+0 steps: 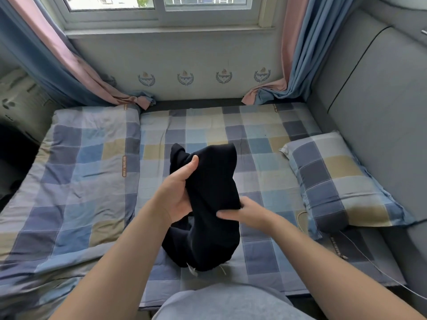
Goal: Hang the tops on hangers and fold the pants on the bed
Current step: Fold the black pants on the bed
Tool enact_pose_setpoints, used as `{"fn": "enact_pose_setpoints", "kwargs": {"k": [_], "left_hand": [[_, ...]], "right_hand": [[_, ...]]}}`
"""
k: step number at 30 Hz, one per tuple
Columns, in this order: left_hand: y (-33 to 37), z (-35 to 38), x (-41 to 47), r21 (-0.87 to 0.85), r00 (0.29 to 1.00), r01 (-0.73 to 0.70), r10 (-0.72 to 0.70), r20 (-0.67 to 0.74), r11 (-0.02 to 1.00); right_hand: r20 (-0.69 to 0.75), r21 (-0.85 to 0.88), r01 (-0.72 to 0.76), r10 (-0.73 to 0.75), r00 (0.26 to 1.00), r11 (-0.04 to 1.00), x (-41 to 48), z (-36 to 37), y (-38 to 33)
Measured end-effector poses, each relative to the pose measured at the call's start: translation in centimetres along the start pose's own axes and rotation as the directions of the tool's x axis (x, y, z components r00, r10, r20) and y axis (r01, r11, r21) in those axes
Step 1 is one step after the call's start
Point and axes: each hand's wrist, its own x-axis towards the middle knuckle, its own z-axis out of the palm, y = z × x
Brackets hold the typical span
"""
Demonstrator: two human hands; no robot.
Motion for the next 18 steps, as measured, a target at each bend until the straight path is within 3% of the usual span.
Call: {"fn": "enact_pose_setpoints", "kwargs": {"k": [4,10,15,18], "left_hand": [[1.2,0.7,0.3,-0.017,0.997,-0.051,0.050,-0.065,0.999],[1.7,-1.0,0.6,0.112,0.986,-0.121,0.132,-0.097,0.986],[-2.9,-2.2,0.6,0.267,0.995,-0.091,0.098,-0.014,0.960],[-5.6,-1.9,0.8,0.403,0.999,-0.039,0.029,0.029,0.914]], "right_hand": [[-0.067,-0.178,-0.084,0.073,0.995,0.980,0.8,1.2,1.8],[-0.156,0.010,0.066,-0.063,0.986,0.998,-1.0,0.4,-0.2],[-0.293,0.179,0.314,-0.254,0.922,0.933,-2.7,-0.3,-4.4],[-0.380,0.275,0.396,-0.280,0.882,0.876,-3.0,-0.7,-6.2]]}}
